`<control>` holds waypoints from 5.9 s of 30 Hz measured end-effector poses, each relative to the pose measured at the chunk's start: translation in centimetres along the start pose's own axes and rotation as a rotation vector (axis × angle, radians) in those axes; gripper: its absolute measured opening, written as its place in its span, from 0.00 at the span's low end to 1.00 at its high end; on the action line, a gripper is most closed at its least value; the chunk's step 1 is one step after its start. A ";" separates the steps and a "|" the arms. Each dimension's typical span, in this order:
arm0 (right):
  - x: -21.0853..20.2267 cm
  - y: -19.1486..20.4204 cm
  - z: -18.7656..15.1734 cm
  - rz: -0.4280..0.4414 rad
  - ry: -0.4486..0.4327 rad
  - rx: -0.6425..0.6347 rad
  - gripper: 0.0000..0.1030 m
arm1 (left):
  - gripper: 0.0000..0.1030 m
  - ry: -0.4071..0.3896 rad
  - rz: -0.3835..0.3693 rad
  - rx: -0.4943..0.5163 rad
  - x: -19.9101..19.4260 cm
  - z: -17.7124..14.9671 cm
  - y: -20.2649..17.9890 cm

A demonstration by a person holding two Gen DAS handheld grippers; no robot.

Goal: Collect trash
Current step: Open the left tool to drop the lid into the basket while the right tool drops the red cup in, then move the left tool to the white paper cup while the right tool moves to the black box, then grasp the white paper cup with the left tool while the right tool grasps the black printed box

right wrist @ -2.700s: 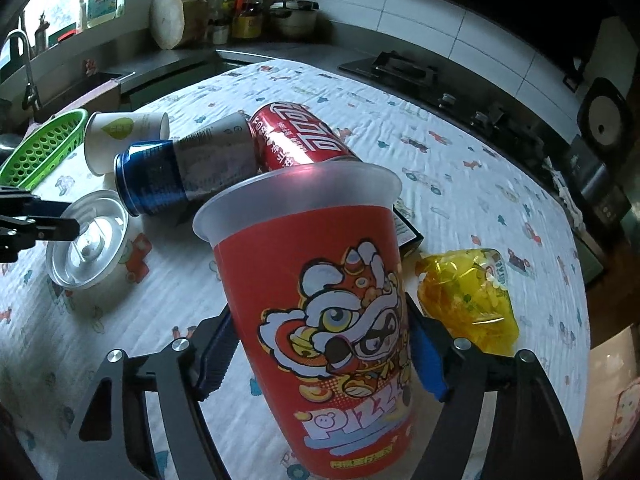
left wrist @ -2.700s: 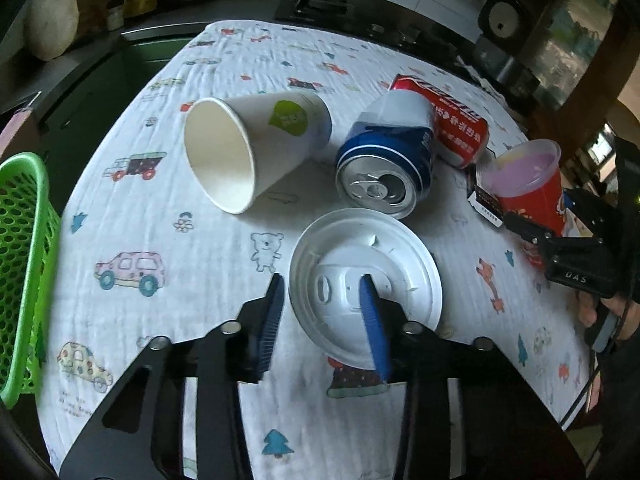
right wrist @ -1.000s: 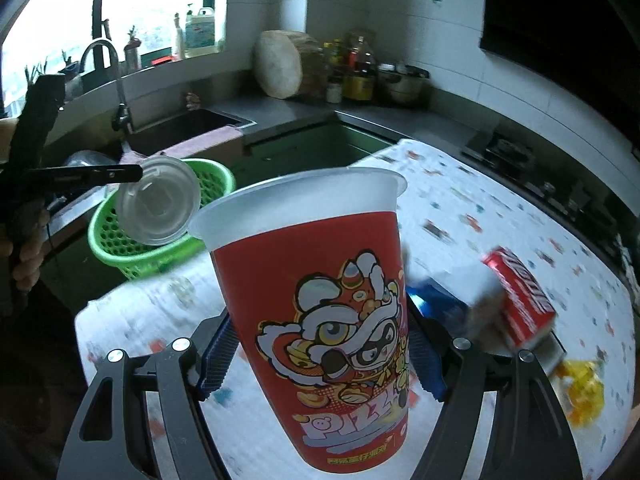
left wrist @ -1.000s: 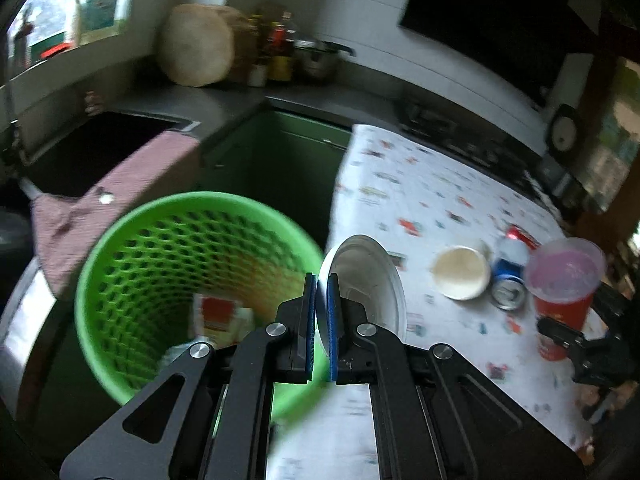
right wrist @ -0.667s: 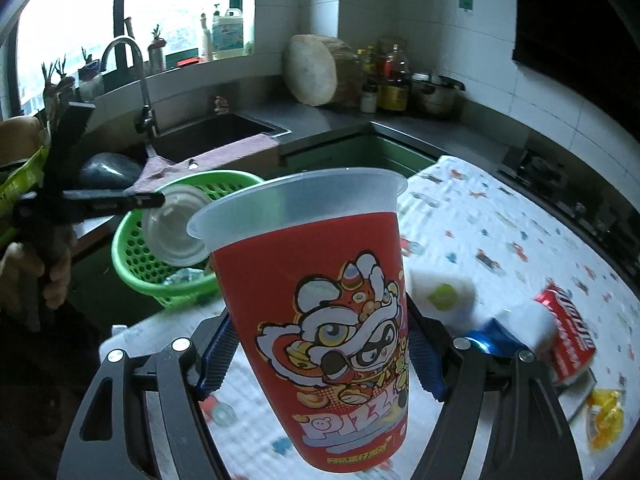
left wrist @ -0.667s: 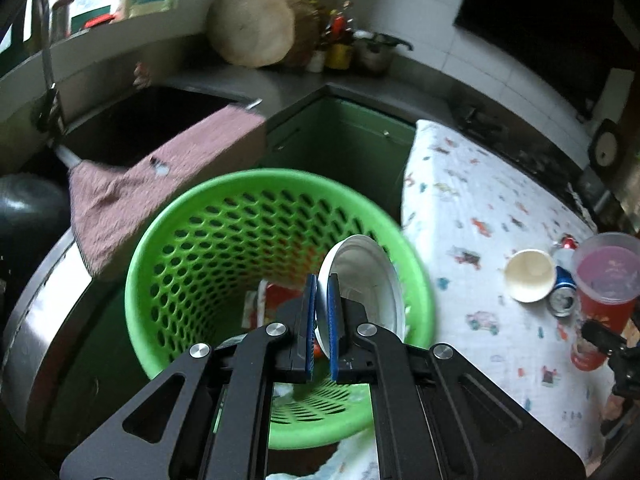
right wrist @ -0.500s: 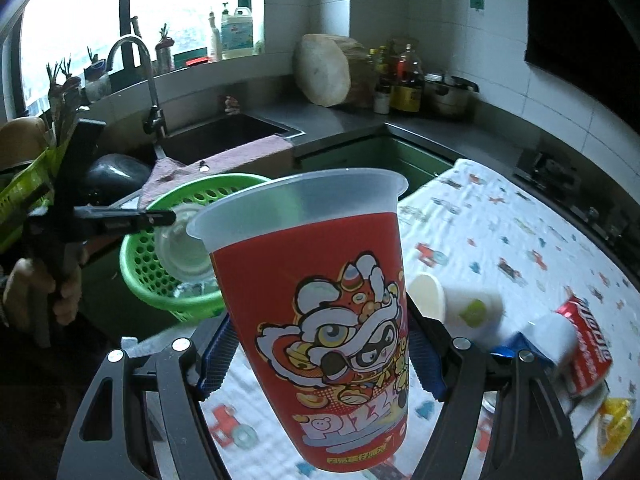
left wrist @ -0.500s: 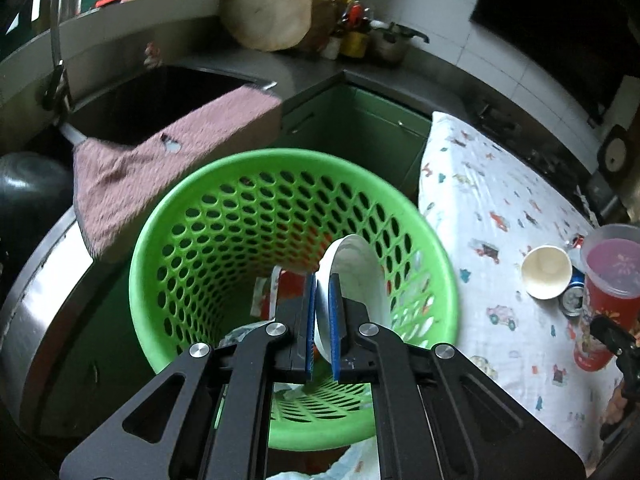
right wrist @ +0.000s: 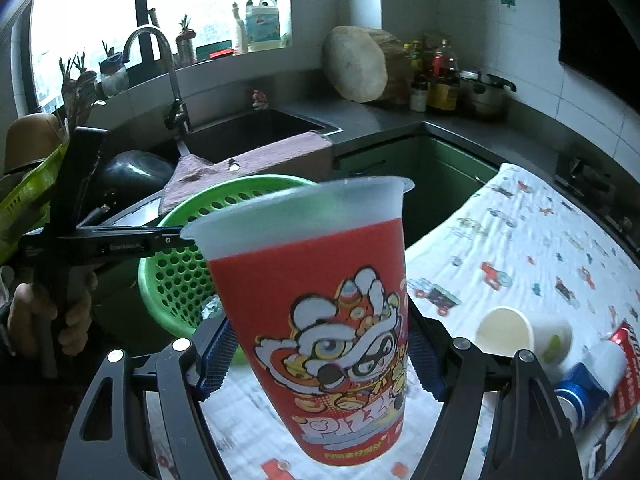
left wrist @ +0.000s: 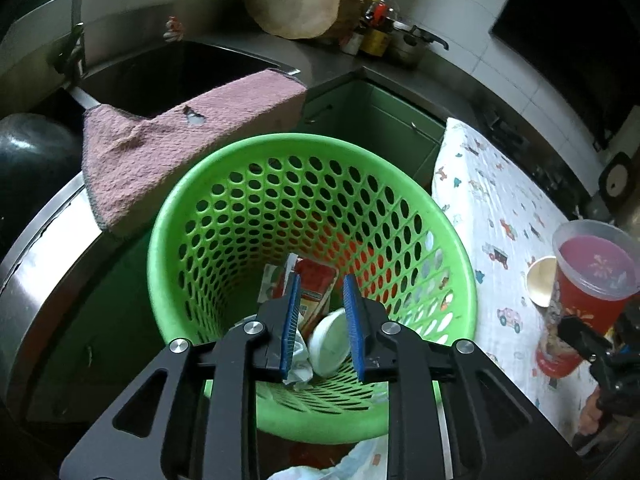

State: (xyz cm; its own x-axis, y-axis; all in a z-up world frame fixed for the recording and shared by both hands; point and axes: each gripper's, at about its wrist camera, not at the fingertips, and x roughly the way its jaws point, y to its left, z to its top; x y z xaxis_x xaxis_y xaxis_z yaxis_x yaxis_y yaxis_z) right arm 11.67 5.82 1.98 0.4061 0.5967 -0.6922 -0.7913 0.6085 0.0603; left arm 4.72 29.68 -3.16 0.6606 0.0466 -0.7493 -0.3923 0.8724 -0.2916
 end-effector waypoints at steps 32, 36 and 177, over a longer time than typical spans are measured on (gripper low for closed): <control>4.5 3.7 2.1 0.079 0.006 -0.035 0.82 | 0.59 -0.052 0.002 -0.087 -2.6 -0.9 2.1; 3.3 3.0 1.6 0.063 -0.005 -0.025 0.83 | 0.61 -0.053 -0.004 -0.073 -2.7 -0.9 1.2; -10.9 -29.3 -17.4 -0.577 0.133 0.748 0.51 | 0.74 -0.135 -0.292 0.312 -0.8 -2.8 -19.7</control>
State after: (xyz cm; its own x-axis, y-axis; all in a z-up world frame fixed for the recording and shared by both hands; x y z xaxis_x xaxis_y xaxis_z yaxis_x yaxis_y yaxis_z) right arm 22.44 -27.61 -4.77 0.5511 0.0632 -0.8320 0.0313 0.9949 0.0963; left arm 10.14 11.14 1.47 0.8010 -0.1781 -0.5716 0.0208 0.9624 -0.2707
